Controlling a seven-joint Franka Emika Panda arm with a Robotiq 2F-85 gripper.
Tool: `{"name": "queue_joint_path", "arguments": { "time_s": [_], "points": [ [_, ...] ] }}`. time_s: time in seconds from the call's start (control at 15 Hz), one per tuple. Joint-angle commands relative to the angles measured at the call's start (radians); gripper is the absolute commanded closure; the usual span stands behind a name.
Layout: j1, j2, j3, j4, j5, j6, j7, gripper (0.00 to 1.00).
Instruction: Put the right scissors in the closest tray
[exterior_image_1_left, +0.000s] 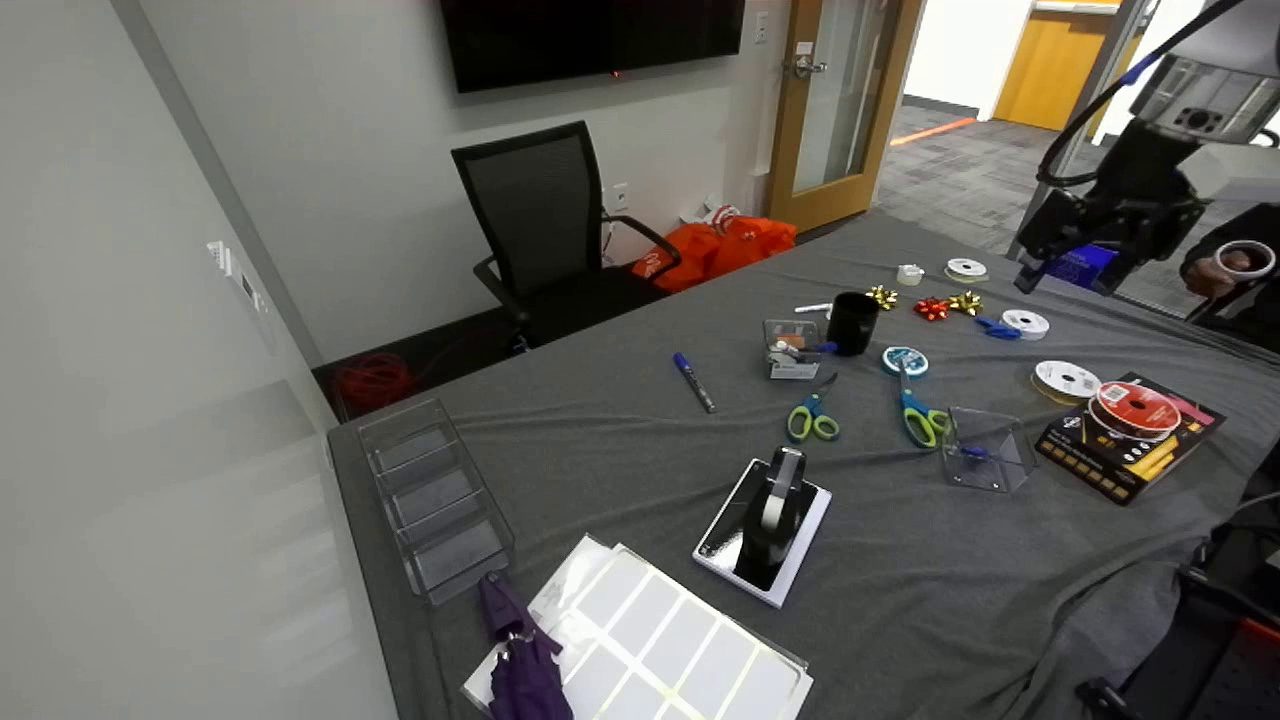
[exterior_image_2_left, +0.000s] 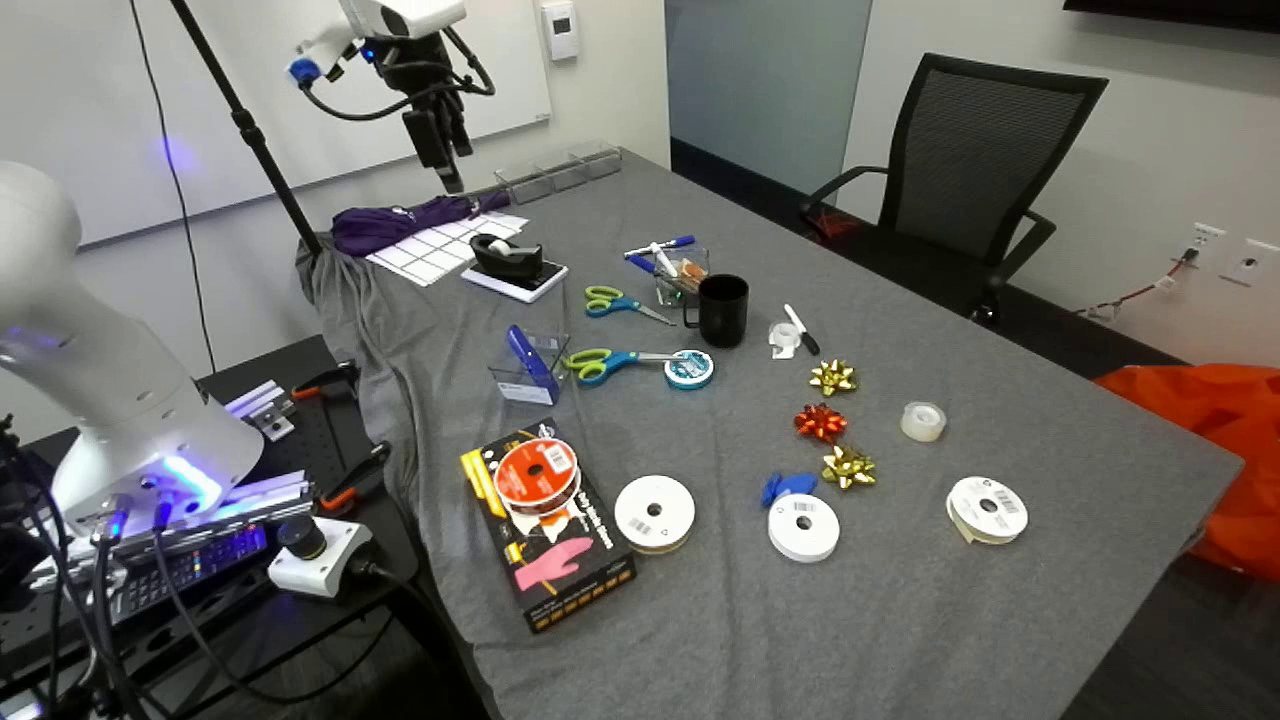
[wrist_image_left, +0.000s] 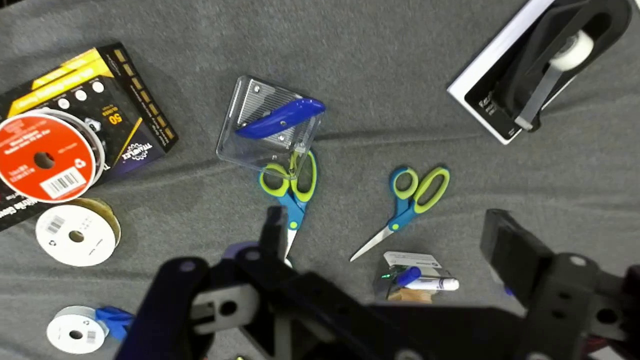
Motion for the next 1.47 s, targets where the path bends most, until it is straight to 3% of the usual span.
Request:
{"name": "queue_joint_path", "arguments": {
  "time_s": [0.0, 0.27, 0.6, 1.0, 1.4],
  "points": [
    [-0.033, 0.139, 0.013, 0.038, 0.003, 0.138, 0.066, 0.00],
    [-0.035, 0.276, 0.015, 0.082, -0.029, 0.238, 0.131, 0.00],
    [-0.028, 0.431, 0.000, 0.147, -0.162, 0.342, 0.228, 0.00],
    [0.005, 0.592, -0.078, 0.227, -0.337, 0.520, 0.315, 0.00],
    [0.033, 0.595, -0.114, 0.227, -0.329, 0.516, 0.303, 0.00]
  ]
}}
